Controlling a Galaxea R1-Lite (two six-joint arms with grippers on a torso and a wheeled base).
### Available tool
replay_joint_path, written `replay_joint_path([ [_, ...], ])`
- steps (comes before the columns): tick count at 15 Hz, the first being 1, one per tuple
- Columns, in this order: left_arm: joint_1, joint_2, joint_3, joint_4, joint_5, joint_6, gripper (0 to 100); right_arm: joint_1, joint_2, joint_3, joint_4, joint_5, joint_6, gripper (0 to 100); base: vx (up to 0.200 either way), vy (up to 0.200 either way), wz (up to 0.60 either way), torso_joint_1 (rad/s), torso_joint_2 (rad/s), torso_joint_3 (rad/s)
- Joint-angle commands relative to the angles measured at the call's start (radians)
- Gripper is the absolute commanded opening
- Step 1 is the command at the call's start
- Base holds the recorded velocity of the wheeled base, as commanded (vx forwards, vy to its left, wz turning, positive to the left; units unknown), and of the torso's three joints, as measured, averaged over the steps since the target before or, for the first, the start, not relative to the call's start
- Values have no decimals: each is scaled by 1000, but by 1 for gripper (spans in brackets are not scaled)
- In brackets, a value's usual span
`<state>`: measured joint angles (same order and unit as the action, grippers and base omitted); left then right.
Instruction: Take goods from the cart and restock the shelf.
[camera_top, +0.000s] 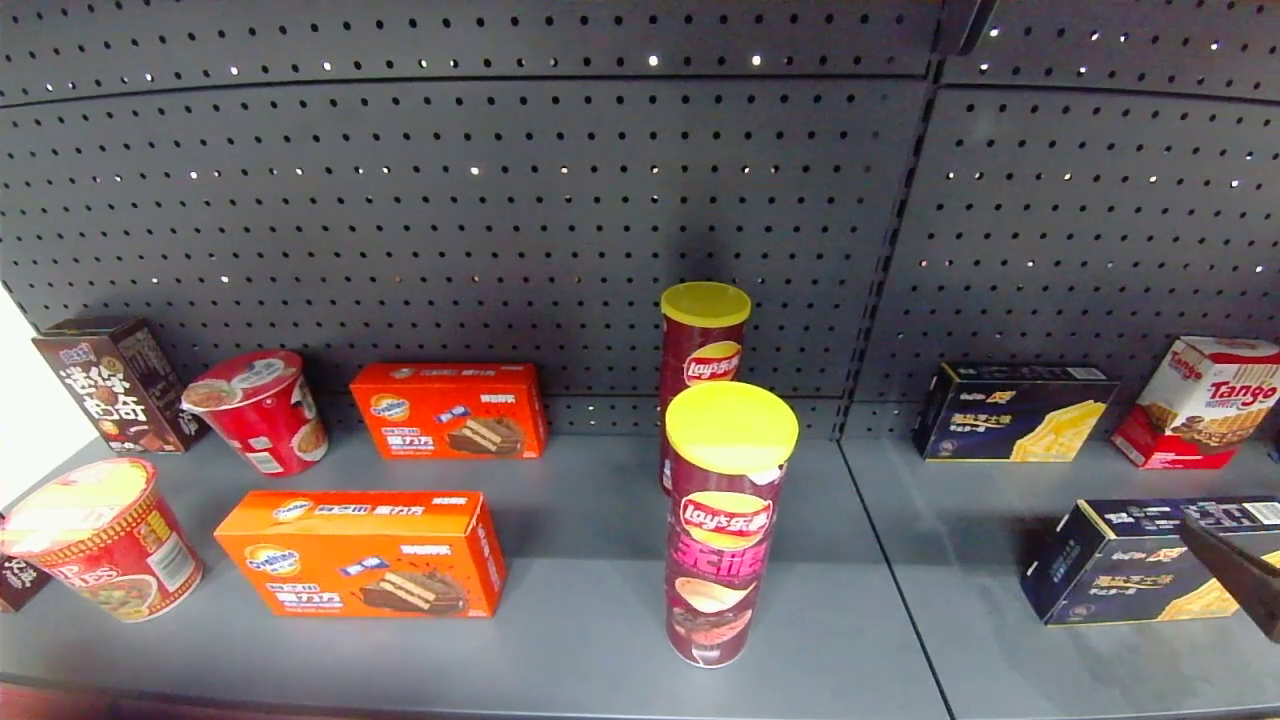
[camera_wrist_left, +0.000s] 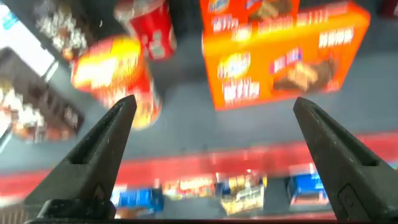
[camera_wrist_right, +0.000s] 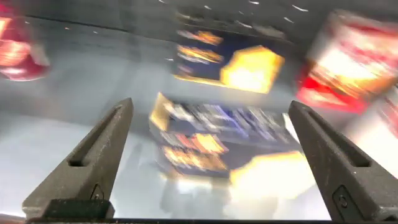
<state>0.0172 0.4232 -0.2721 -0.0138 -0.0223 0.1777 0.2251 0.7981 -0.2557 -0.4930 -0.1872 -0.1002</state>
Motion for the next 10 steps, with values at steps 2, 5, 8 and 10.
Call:
replay_joint_path([
  [2,6,-273,56,123,-1,2,100,-18,-232,115,67,-64,-3,100,0,0,0,0,0,0],
  [5,-10,-423,145,144,-41,-1,100,-23,-382,136,208,-100,-3,100,0,0,0,0,0,0],
  [8,-16,-423,171,140,-42,3,100,-59,-557,145,333,-95,-3,100,0,0,0,0,0,0],
  [10,-16,-423,211,114,-41,-1,100,-70,-663,185,386,-101,-1,100,0,0,0,0,0,0],
])
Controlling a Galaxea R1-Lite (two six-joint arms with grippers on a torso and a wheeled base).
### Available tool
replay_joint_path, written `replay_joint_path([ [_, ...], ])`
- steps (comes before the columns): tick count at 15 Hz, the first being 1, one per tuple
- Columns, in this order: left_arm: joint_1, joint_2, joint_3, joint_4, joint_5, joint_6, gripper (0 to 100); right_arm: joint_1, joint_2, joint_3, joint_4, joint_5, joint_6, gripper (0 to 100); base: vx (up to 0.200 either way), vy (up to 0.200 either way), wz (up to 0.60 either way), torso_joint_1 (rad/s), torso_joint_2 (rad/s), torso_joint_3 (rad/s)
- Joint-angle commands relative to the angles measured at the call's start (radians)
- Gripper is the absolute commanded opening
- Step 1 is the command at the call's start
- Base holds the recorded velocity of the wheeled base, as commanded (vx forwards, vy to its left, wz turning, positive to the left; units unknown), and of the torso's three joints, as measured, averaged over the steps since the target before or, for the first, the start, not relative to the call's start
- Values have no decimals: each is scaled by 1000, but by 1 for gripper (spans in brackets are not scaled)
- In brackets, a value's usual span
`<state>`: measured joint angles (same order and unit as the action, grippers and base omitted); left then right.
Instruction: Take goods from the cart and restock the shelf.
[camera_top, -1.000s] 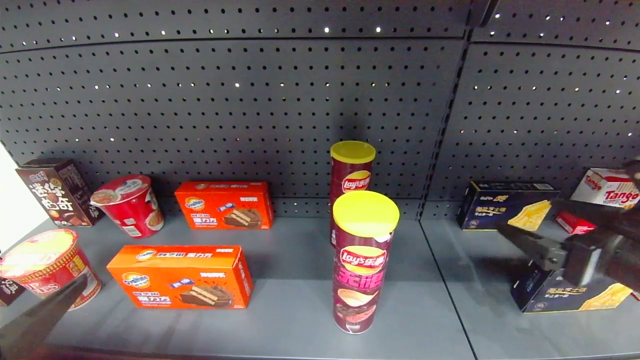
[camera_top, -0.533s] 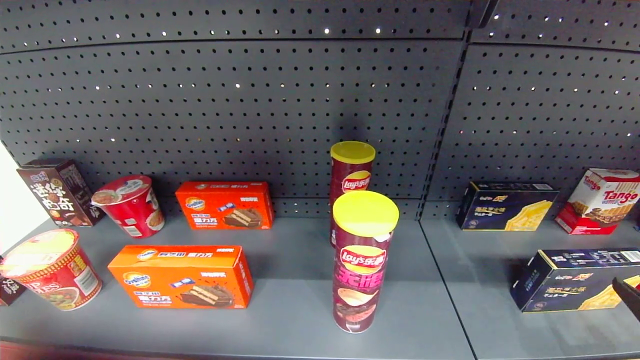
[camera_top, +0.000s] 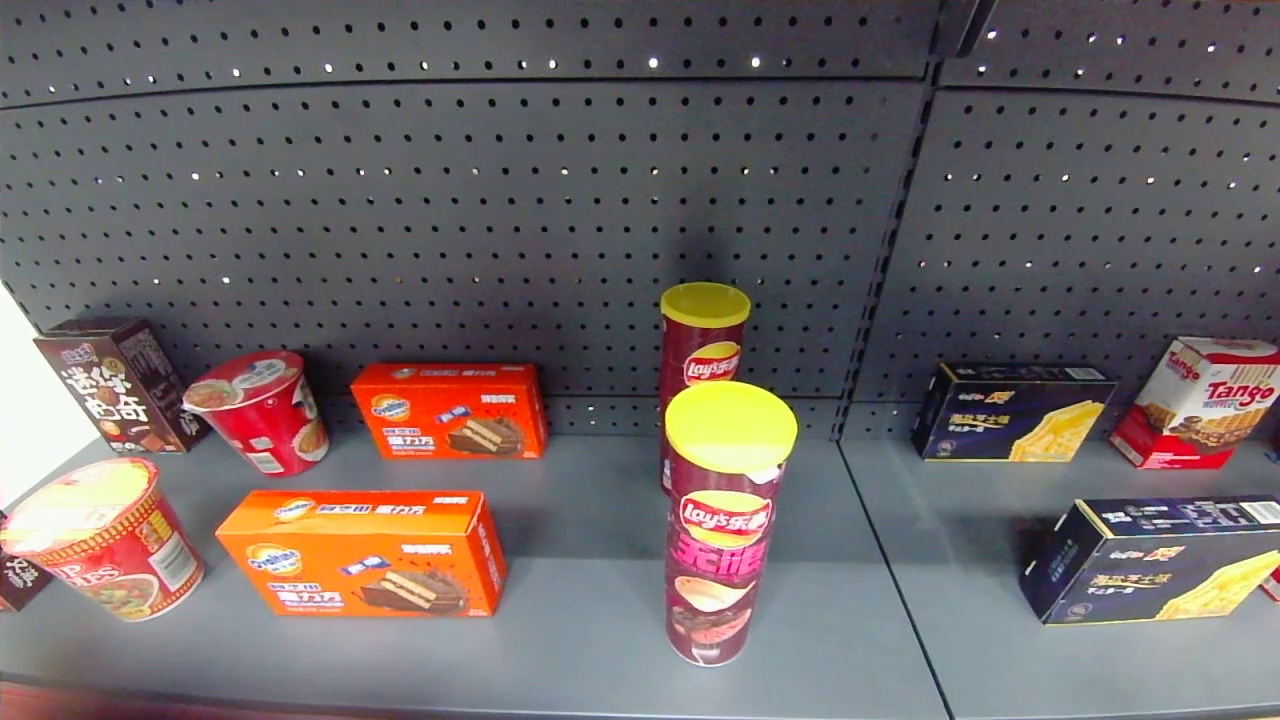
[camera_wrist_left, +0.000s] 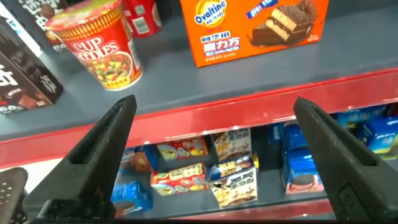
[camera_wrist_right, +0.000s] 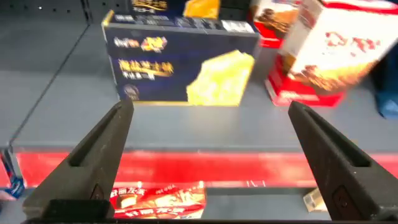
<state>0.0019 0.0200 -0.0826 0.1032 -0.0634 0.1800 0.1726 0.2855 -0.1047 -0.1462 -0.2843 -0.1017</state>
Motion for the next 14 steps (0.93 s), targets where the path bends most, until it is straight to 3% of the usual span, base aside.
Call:
replay_joint_path([
  [1,0,-20,37,-59,5,-10,100,-36,-197,66,40,-26,13,100,0,0,0,0,0,0],
  [7,0,-20,46,-73,10,-1,100,-34,-195,105,36,-197,134,100,0,0,0,0,0,0],
  [9,0,-20,46,-73,2,-2,100,-34,-195,105,46,-38,149,100,0,0,0,0,0,0],
  [12,-2,-20,44,-69,-16,-13,100,-36,-195,105,71,292,119,100,0,0,0,0,0,0],
  [14,0,-20,44,-68,-26,-27,100,-36,-195,103,76,330,119,100,0,0,0,0,0,0],
])
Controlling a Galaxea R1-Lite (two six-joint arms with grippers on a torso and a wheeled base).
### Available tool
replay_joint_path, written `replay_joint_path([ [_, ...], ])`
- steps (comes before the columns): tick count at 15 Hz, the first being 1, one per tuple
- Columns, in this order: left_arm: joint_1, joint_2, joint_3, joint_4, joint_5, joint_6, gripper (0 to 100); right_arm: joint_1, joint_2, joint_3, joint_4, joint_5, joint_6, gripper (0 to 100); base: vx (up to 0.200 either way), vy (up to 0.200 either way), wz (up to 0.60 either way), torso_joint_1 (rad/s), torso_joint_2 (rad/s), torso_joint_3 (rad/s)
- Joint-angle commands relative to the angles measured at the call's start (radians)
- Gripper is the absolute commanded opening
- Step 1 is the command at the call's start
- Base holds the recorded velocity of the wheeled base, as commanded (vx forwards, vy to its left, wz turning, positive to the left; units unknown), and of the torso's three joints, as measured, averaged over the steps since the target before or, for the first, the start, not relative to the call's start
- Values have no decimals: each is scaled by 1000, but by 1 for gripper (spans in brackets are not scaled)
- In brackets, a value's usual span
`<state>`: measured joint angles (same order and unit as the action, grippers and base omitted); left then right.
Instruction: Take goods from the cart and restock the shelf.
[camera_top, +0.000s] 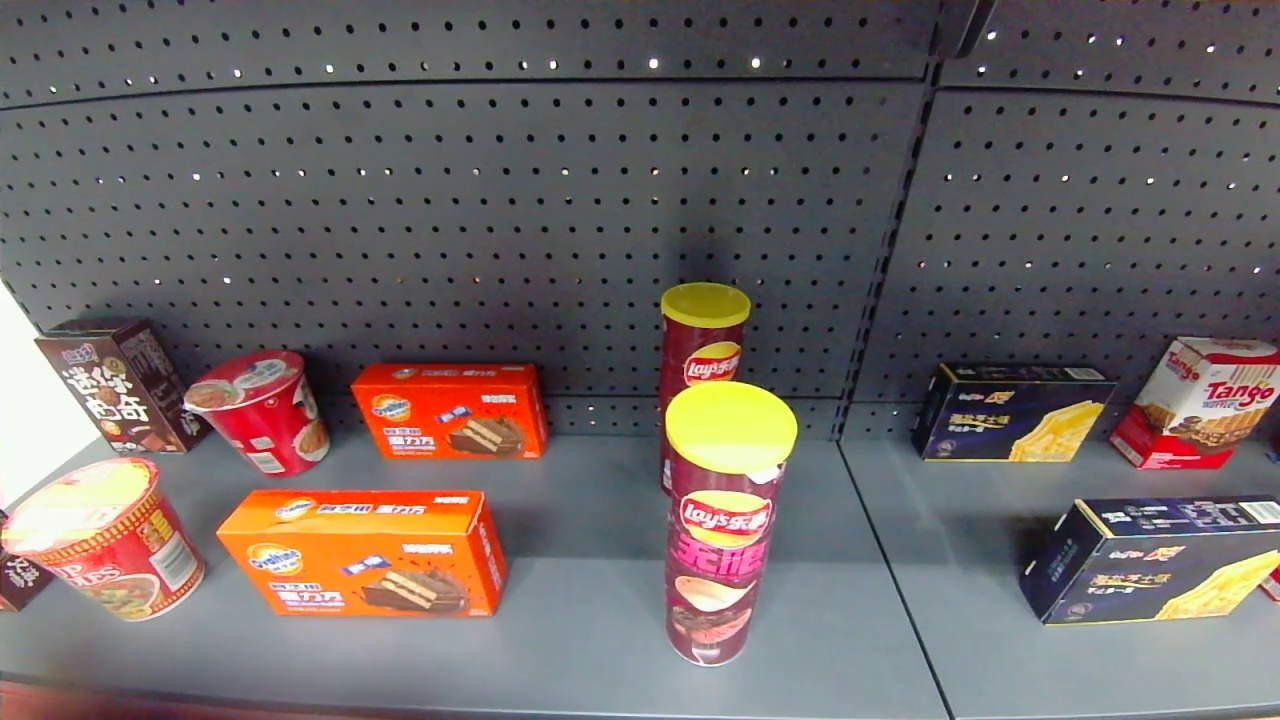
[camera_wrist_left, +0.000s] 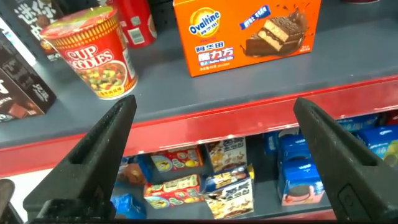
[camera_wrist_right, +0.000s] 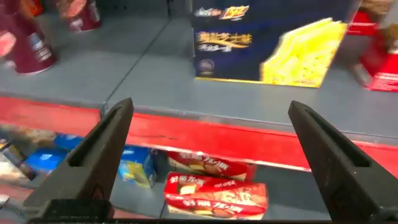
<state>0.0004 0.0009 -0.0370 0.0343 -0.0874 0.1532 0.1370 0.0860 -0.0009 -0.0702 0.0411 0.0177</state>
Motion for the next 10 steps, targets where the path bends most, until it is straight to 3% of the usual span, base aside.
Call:
replay_joint_path([
  [1,1,-1,-1,-1,-2,-20,100,-2,5,-2,6,-13,5,100,0,0,0,0,0,0],
  [3,1,-1,-1,1,2,-61,100,-2,6,1,12,-127,28,100,0,0,0,0,0,0],
  [4,1,-1,-1,1,2,-63,100,-2,6,1,12,-127,28,100,0,0,0,0,0,0],
  [6,0,-1,0,-5,-2,-103,100,-2,6,-1,79,-87,2,100,0,0,0,0,0,0],
  [10,0,-1,-1,-5,-14,-109,100,-2,6,-1,73,-81,-10,100,0,0,0,0,0,0],
])
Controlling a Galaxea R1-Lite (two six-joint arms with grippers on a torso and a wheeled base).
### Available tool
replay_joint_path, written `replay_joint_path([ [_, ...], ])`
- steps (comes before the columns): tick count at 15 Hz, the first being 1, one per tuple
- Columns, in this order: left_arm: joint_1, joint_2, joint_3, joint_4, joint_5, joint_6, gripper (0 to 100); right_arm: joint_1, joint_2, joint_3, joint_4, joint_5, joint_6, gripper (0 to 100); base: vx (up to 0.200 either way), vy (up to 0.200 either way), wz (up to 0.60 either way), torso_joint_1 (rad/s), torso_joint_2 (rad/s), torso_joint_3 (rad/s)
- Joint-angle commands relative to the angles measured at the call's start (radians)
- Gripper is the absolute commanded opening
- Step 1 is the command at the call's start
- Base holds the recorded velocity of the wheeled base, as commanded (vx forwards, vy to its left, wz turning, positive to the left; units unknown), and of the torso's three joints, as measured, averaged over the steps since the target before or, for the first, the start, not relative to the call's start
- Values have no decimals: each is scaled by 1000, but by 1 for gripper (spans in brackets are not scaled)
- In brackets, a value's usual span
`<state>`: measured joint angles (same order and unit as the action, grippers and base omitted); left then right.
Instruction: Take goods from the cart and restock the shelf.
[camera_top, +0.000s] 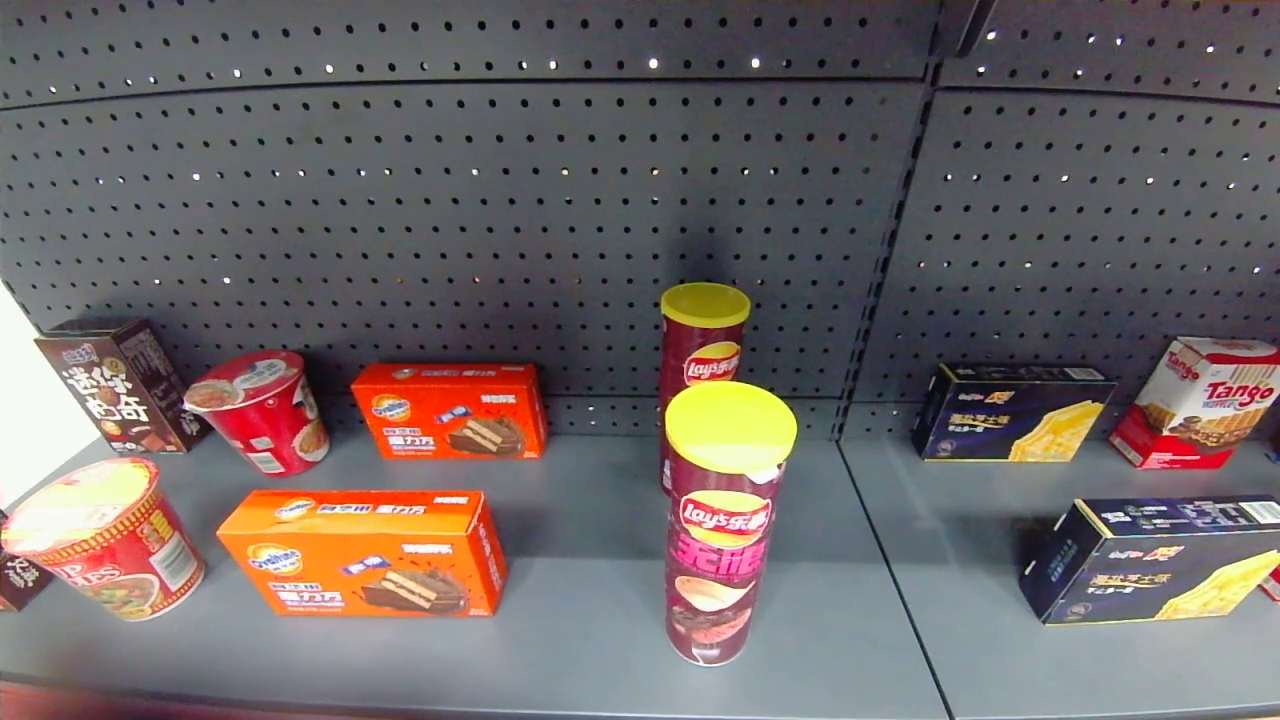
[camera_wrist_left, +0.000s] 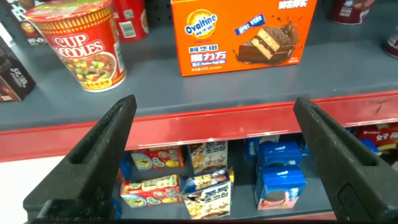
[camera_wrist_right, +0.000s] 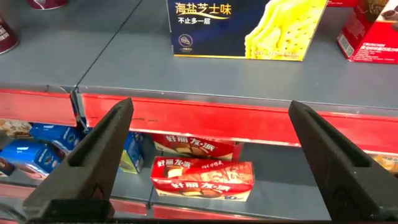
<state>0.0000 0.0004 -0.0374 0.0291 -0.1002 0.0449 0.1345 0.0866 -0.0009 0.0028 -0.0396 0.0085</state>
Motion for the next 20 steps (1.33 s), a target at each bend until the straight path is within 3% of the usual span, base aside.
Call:
replay_joint_path([
  [1,0,0,-1,0,-1,1,100,1,5,1,0,1,-1,100,0,0,0,0,0,0],
  [7,0,0,1,0,-19,9,100,1,5,1,-1,1,-1,100,0,0,0,72,-177,-105],
  [20,0,0,2,2,-19,44,100,1,5,1,-1,3,-2,100,0,0,0,0,0,0],
])
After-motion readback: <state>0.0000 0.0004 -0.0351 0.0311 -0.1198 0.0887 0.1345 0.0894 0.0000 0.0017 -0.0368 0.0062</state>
